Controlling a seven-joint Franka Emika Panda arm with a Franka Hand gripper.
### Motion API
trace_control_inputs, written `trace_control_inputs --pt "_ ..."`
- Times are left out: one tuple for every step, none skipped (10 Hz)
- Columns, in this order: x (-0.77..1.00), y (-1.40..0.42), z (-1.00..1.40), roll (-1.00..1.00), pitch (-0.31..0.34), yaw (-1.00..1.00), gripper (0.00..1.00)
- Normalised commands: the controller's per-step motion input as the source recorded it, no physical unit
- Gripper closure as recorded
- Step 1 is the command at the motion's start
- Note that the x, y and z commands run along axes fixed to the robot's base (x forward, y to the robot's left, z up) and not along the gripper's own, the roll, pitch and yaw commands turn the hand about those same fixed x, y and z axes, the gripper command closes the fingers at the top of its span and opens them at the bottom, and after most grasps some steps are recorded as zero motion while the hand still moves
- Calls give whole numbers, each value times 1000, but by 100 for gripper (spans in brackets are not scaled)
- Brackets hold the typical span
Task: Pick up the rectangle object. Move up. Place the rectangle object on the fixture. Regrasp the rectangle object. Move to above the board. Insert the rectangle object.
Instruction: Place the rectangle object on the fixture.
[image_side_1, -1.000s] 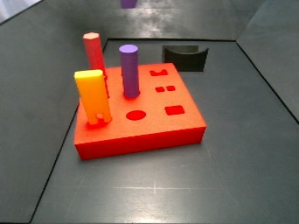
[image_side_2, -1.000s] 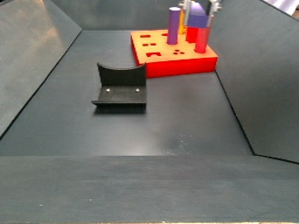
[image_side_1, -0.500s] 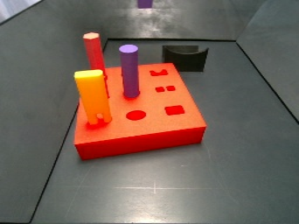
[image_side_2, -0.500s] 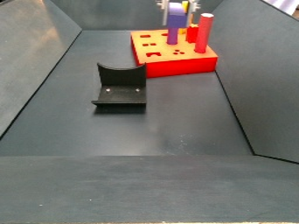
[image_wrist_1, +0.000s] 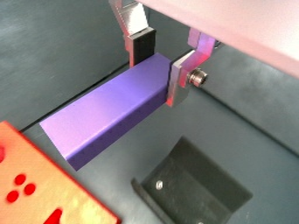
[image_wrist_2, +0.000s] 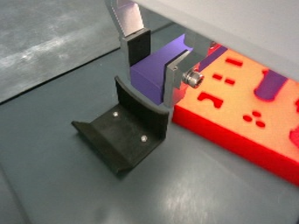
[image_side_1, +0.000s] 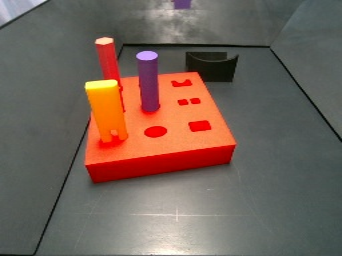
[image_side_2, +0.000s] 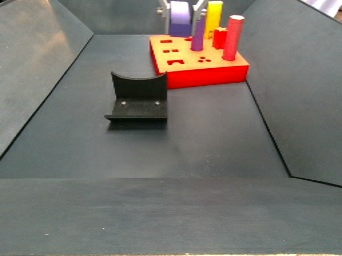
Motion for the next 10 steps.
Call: trace_control_inputs --pt "1000 84 -52 -1000 207 21 100" --pt "1000 78 -42 -1000 219 -3 100" --pt "1000 76 -37 -1000 228 -32 100" --pt "942 68 -28 -1000 236 -59 100" --pt "859 61 -20 -922 221 -86 100" --pt "779 58 -15 -752 184 -103 100" --pt "695 55 -15 -586 151 -113 100" --pt "613 55 -14 -415 122 -117 100" --pt "498 37 -6 -240 96 -110 100" --pt "407 33 -5 -181 74 -104 100"
